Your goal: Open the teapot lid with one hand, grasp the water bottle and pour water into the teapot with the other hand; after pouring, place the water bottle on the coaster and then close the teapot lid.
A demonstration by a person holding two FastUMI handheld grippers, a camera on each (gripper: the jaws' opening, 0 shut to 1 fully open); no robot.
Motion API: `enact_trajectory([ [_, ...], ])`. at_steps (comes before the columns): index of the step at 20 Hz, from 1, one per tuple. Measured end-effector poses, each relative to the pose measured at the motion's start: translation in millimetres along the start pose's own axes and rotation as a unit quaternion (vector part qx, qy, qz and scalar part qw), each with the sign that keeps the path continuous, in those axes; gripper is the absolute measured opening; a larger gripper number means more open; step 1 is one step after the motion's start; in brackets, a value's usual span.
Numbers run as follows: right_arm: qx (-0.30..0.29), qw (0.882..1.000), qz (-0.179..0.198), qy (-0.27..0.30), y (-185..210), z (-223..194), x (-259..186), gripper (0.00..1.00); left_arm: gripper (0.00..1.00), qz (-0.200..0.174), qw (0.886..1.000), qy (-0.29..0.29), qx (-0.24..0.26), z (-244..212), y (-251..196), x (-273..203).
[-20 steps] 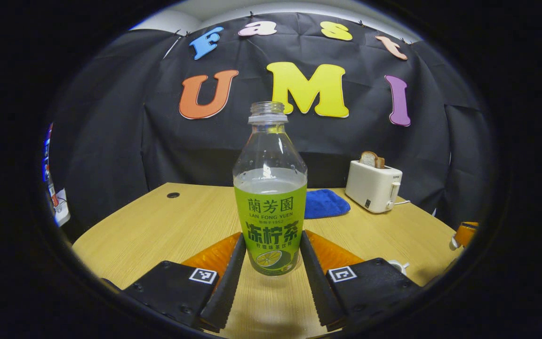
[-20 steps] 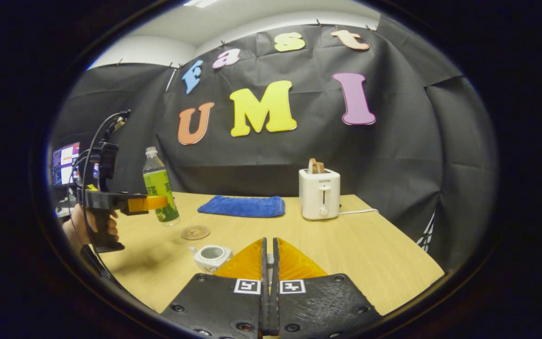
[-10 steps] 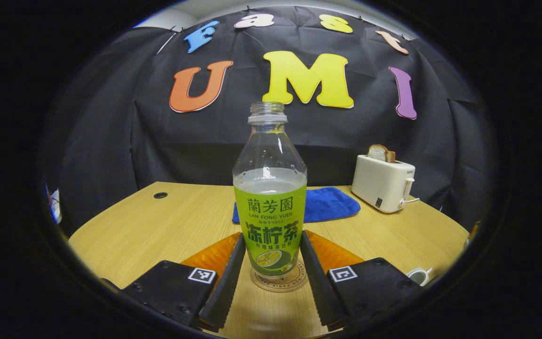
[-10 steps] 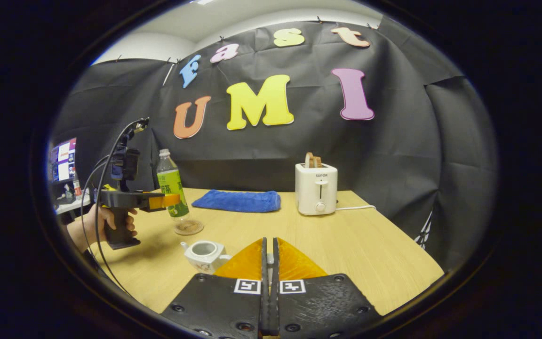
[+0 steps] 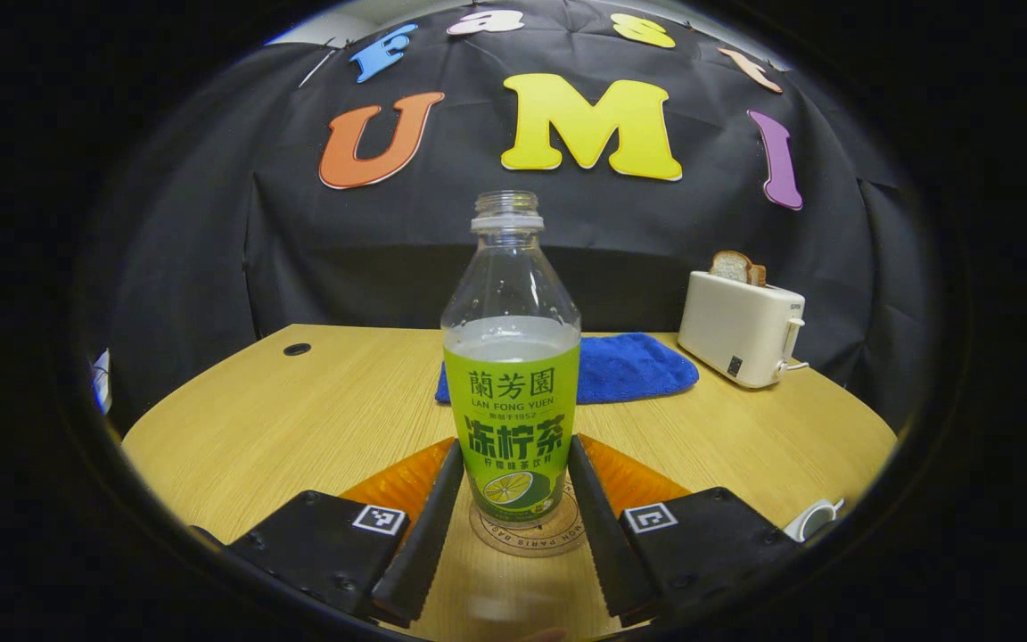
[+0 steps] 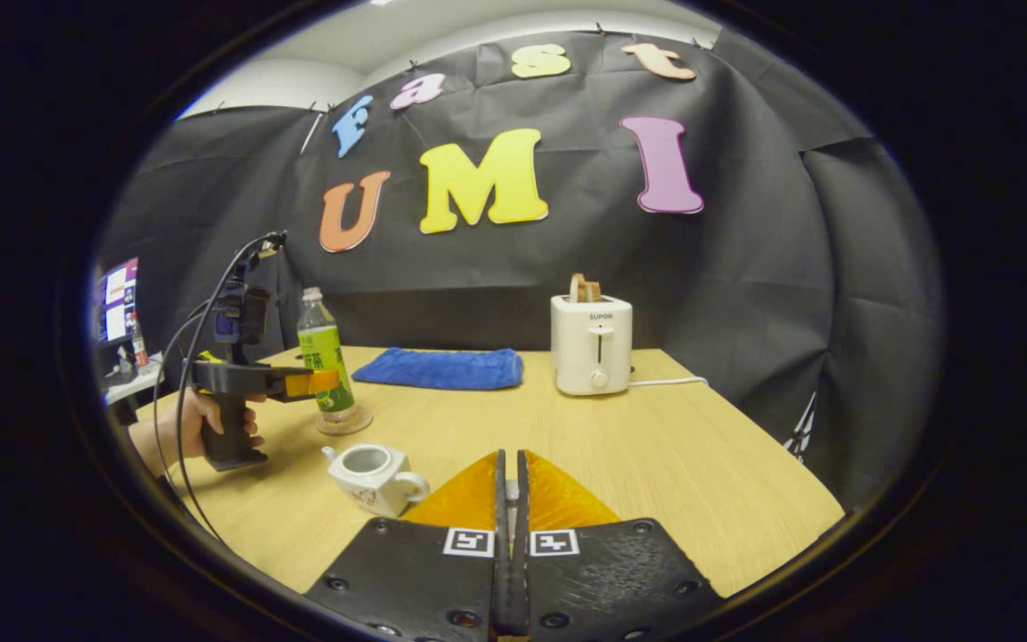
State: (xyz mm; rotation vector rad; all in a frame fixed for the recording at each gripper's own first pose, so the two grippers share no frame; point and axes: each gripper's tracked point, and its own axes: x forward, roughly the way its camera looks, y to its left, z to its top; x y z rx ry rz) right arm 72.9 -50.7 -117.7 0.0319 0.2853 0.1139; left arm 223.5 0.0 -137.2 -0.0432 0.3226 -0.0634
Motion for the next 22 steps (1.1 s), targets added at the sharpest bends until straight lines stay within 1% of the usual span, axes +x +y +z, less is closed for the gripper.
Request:
enact_trajectory([
  [5,0.002,1.000,0.002,0.000,1.1,-0.6,-0.3,0.00,0.74,-0.003,1.000,-0.001,0.008,1.6,-1.2,-0.6],
  [8,0.000,1.000,0.001,-0.002,1.1,1.0,-0.6,0.00,0.77,-0.003,1.000,0.001,0.011,-0.7,-3.4,-0.3],
  [9,0.000,1.000,0.001,-0.002,1.1,1.2,-0.2,0.00,0.81,-0.003,1.000,0.002,0.011,-1.2,-4.6,-0.9],
  [10,0.001,1.000,0.002,-0.002,1.5,0.5,-1.0,0.00,0.95,0.000,1.000,0.001,0.012,1.0,-2.0,-2.1],
  [11,0.001,1.000,0.001,-0.002,1.6,0.8,-1.3,0.00,0.99,0.001,1.000,-0.002,0.013,2.3,-0.4,-3.4],
  [15,-0.001,1.000,0.005,-0.007,5.6,2.8,-2.1,0.00,0.99,0.005,1.000,-0.002,0.024,1.3,1.5,-15.3],
  [17,-0.002,1.000,0.012,-0.008,14.8,3.4,-4.0,0.00,1.00,0.012,1.000,0.003,0.026,-3.7,6.0,-27.4],
  [20,-0.006,1.000,0.028,-0.008,31.2,4.6,-1.4,0.00,0.99,0.019,1.000,0.002,0.022,-6.9,13.7,-56.9],
  [22,-0.014,0.999,0.041,-0.014,44.8,9.6,0.8,0.00,0.99,0.029,0.999,-0.017,0.017,4.6,24.7,-84.3],
])
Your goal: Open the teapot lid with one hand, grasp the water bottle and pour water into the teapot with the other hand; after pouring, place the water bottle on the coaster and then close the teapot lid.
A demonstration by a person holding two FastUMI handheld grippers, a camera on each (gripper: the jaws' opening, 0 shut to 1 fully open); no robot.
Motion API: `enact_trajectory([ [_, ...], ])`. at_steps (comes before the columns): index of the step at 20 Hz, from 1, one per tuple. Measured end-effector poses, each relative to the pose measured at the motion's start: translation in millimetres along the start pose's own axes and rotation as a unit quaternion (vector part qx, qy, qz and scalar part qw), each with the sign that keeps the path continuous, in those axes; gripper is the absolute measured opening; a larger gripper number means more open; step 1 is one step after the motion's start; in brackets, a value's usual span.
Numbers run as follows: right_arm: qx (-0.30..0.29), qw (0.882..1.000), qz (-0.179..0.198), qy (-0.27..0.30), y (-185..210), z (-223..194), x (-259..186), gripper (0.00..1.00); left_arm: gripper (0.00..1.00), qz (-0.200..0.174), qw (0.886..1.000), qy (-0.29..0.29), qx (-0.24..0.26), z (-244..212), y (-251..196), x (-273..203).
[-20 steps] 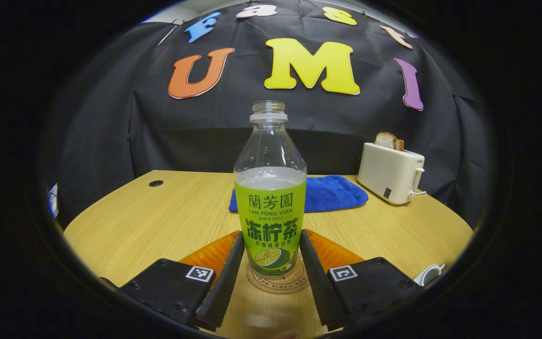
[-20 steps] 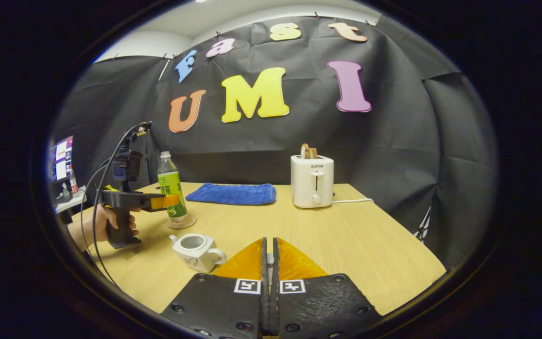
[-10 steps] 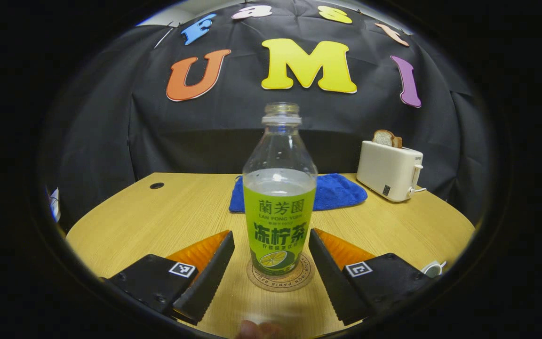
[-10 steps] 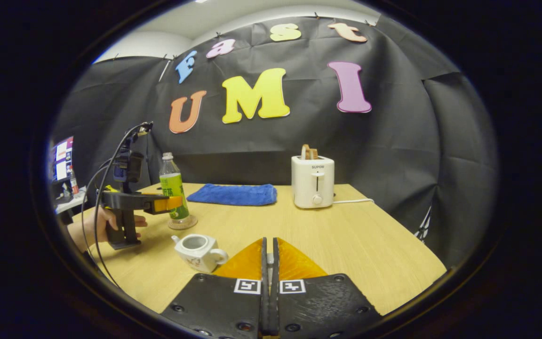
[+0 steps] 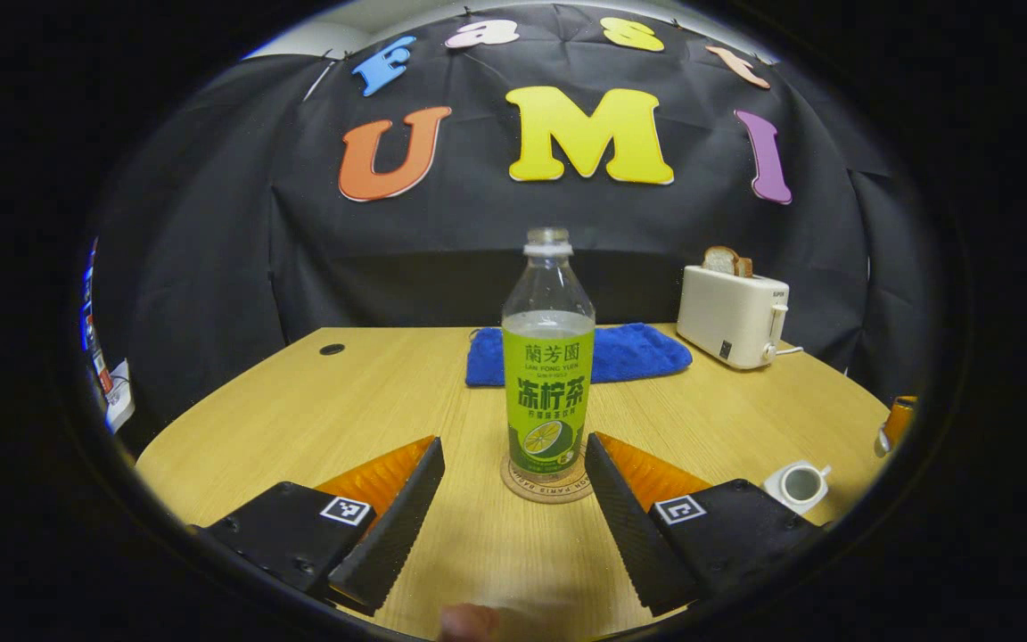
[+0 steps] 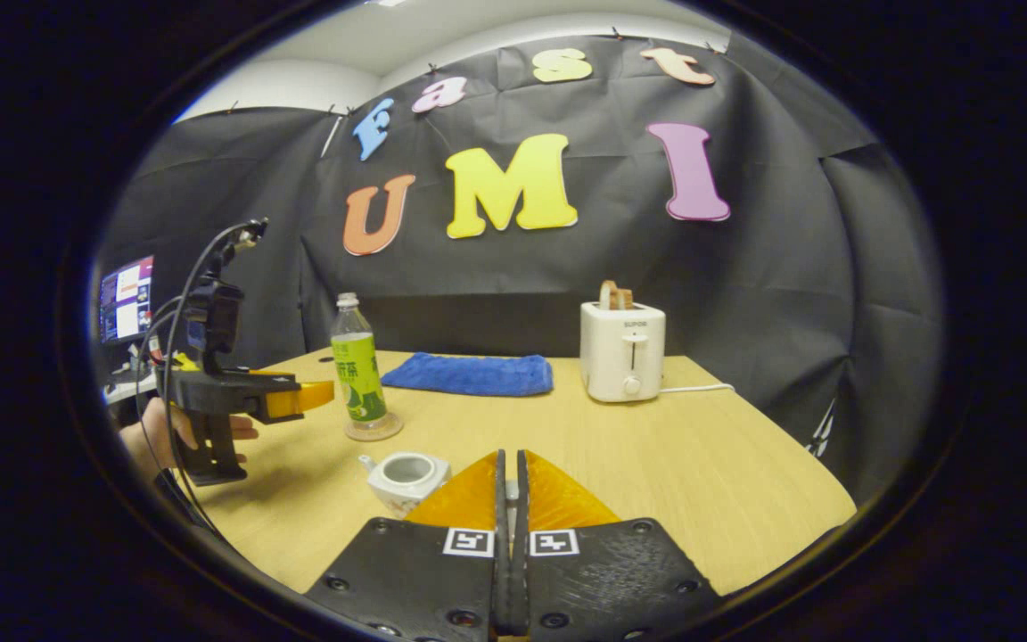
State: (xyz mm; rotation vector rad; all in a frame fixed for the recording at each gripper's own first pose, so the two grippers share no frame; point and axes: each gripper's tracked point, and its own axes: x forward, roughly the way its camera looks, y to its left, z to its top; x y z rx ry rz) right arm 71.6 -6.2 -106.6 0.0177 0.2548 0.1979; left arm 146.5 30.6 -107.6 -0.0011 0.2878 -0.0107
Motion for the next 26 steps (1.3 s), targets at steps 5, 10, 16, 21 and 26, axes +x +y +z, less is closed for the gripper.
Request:
enact_trajectory([
  [5,-0.020,0.999,0.031,-0.012,28.7,16.0,15.6,0.00,0.99,0.034,0.998,-0.044,0.000,17.5,33.2,-66.4],
  [10,-0.031,0.998,0.045,-0.019,48.6,23.3,38.3,0.00,0.99,0.067,0.995,-0.072,0.015,23.2,55.0,-107.9],
  [16,-0.033,0.997,0.068,-0.007,74.2,11.7,59.1,0.00,0.99,0.088,0.991,-0.092,0.036,31.4,66.1,-132.2],
  [21,-0.045,0.996,0.077,-0.008,86.6,3.5,65.0,0.00,0.97,0.100,0.988,-0.104,0.047,36.9,69.2,-142.6],
  [26,-0.049,0.996,0.074,0.000,86.1,-6.3,72.3,0.00,0.96,0.102,0.988,-0.105,0.040,35.1,70.0,-145.5],
])
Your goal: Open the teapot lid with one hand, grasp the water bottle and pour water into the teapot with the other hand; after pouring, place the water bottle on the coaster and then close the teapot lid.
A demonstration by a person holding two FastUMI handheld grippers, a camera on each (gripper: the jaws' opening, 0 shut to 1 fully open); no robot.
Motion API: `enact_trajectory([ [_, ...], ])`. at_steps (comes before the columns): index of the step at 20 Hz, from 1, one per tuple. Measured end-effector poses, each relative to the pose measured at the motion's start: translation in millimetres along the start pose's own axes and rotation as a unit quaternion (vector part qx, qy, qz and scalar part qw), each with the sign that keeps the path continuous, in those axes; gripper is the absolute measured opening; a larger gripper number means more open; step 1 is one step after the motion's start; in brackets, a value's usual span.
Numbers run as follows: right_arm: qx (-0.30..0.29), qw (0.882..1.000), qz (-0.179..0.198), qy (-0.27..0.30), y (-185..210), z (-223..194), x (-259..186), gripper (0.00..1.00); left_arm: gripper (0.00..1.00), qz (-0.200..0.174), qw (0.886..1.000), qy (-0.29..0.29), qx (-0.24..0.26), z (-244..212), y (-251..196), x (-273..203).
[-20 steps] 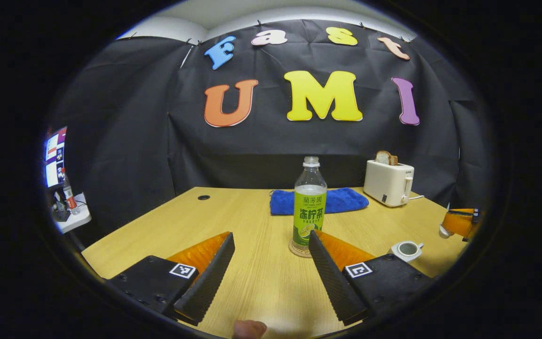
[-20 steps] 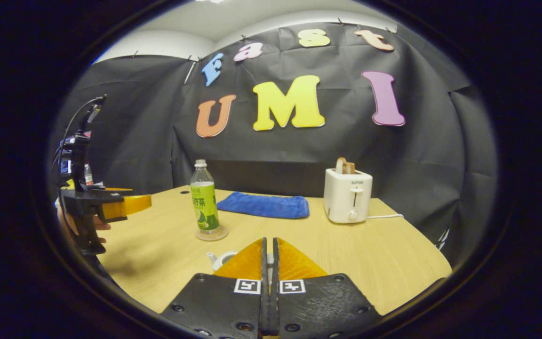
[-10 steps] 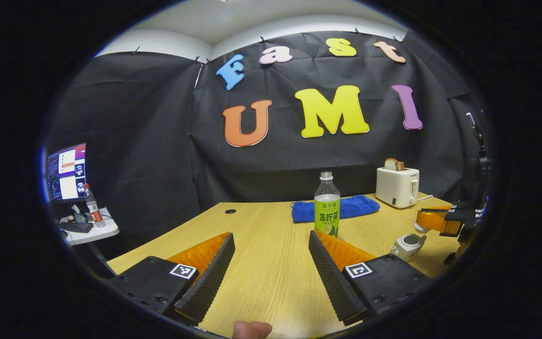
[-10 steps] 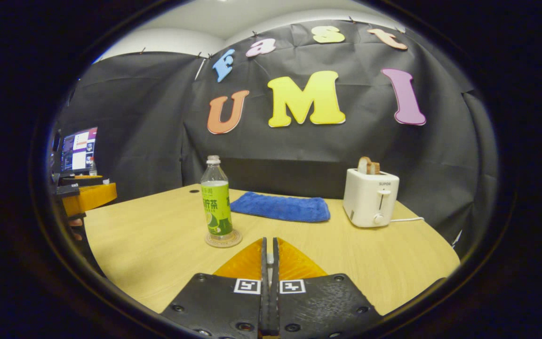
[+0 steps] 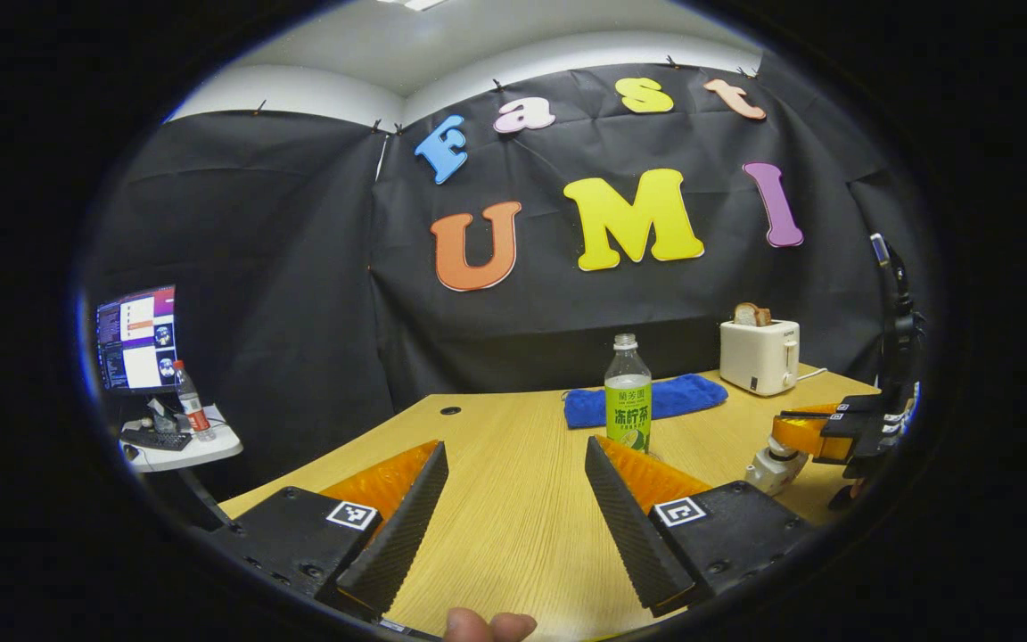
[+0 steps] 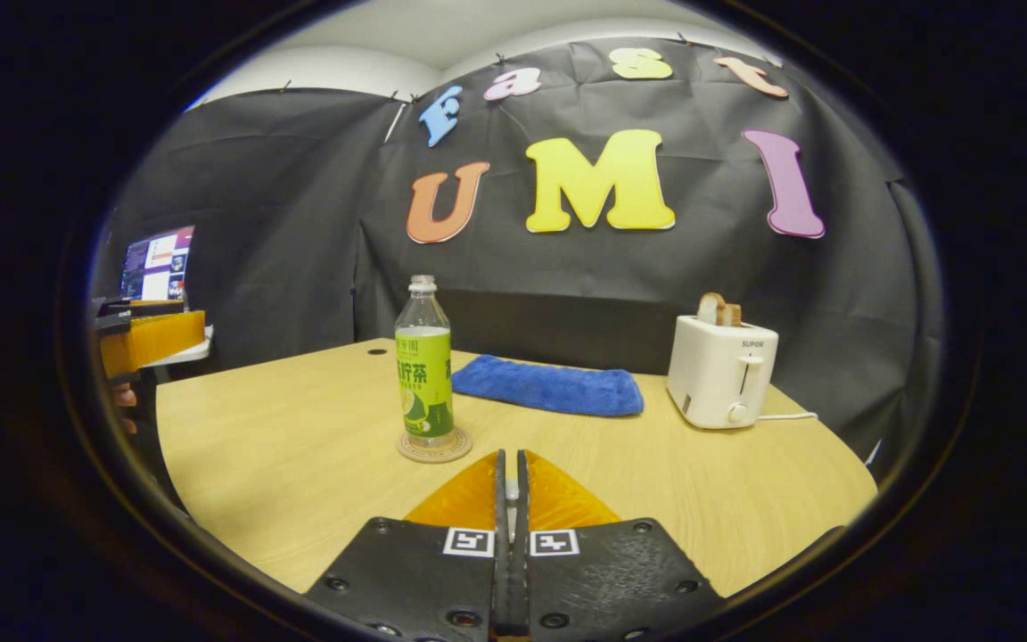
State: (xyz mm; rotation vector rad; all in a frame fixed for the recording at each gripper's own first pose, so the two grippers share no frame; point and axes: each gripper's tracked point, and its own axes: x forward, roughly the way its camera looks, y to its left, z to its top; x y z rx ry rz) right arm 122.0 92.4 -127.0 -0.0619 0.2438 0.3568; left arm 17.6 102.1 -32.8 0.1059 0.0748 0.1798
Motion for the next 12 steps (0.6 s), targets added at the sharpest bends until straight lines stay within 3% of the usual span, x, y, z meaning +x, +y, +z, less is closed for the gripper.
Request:
enact_trajectory([
  [9,-0.002,1.000,-0.011,0.006,-1.0,-14.9,-2.1,0.00,0.96,-0.015,1.000,0.002,-0.014,-1.8,-11.0,1.8],
  [11,0.001,1.000,-0.008,0.000,0.1,-10.0,-5.7,0.05,0.97,-0.018,1.000,0.000,-0.015,0.3,-15.4,2.7],
  [12,0.002,1.000,-0.012,-0.010,-1.5,-2.7,-8.7,0.23,0.97,-0.020,1.000,-0.002,-0.017,2.2,-17.6,1.9],
])
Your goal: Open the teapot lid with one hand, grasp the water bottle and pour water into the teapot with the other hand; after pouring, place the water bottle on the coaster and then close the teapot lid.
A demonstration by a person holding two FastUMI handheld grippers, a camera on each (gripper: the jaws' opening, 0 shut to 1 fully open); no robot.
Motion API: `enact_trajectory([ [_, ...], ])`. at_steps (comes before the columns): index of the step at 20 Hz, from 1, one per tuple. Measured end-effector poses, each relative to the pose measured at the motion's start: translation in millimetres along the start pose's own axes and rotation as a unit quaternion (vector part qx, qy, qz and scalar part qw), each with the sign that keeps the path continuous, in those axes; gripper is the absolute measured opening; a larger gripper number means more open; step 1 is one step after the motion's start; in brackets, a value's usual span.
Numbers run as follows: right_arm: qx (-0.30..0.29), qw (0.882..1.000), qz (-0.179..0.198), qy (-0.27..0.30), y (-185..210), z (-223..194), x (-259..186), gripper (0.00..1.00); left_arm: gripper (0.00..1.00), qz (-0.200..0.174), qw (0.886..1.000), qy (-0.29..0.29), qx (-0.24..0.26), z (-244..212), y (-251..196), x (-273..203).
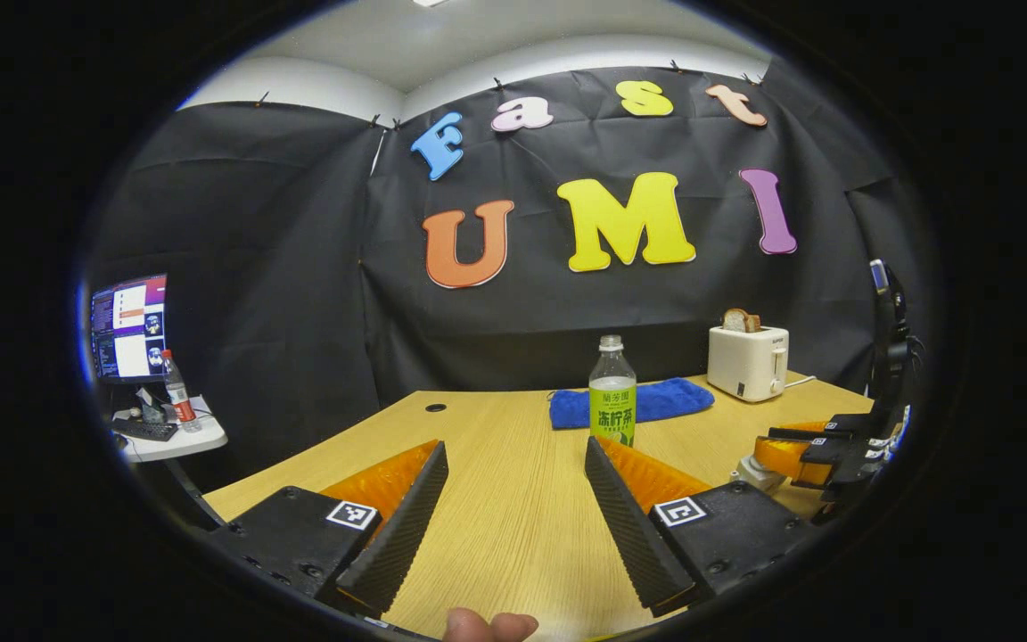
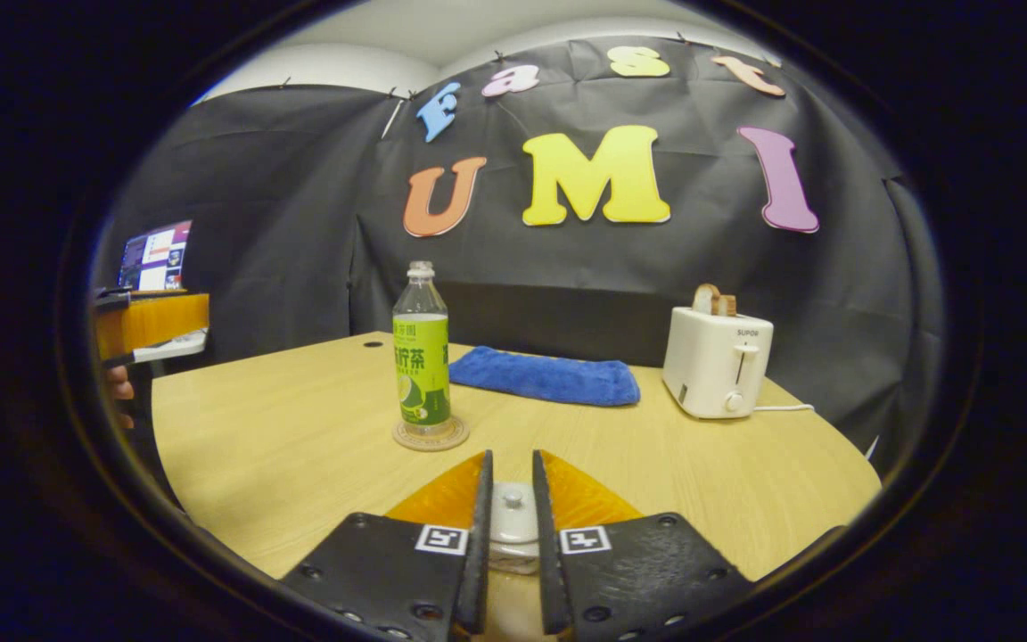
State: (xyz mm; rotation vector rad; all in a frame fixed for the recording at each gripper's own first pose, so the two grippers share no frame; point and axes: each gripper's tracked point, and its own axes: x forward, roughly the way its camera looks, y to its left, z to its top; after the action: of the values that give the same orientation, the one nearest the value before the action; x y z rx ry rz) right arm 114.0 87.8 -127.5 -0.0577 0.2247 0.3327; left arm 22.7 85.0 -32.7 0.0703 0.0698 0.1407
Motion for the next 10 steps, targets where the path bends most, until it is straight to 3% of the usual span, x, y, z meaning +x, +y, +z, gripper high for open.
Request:
enact_trajectory([
  [1,0.001,1.000,-0.005,-0.014,-2.8,9.8,-6.1,0.30,0.97,-0.003,1.000,-0.002,-0.002,1.7,-3.4,-0.2],
  [2,0.003,1.000,-0.012,-0.026,-5.4,17.2,-12.2,0.49,0.96,-0.007,1.000,-0.003,-0.006,3.5,-9.2,0.1],
  [3,0.007,0.999,-0.027,-0.034,-11.2,23.6,-18.7,0.57,0.96,-0.014,1.000,-0.004,-0.010,3.8,-16.0,-0.9],
  [4,0.012,0.998,-0.042,-0.038,-18.0,25.3,-25.4,0.77,0.96,-0.024,1.000,-0.006,-0.017,4.3,-24.4,-2.6],
  [6,0.018,0.997,-0.066,-0.043,-26.2,28.3,-42.1,0.99,0.96,-0.040,0.999,-0.013,-0.025,4.5,-39.6,-6.6],
  [10,0.005,0.993,-0.106,-0.058,-40.9,40.3,-91.1,0.98,0.97,-0.070,0.996,-0.005,-0.057,2.0,-64.3,-17.8],
])
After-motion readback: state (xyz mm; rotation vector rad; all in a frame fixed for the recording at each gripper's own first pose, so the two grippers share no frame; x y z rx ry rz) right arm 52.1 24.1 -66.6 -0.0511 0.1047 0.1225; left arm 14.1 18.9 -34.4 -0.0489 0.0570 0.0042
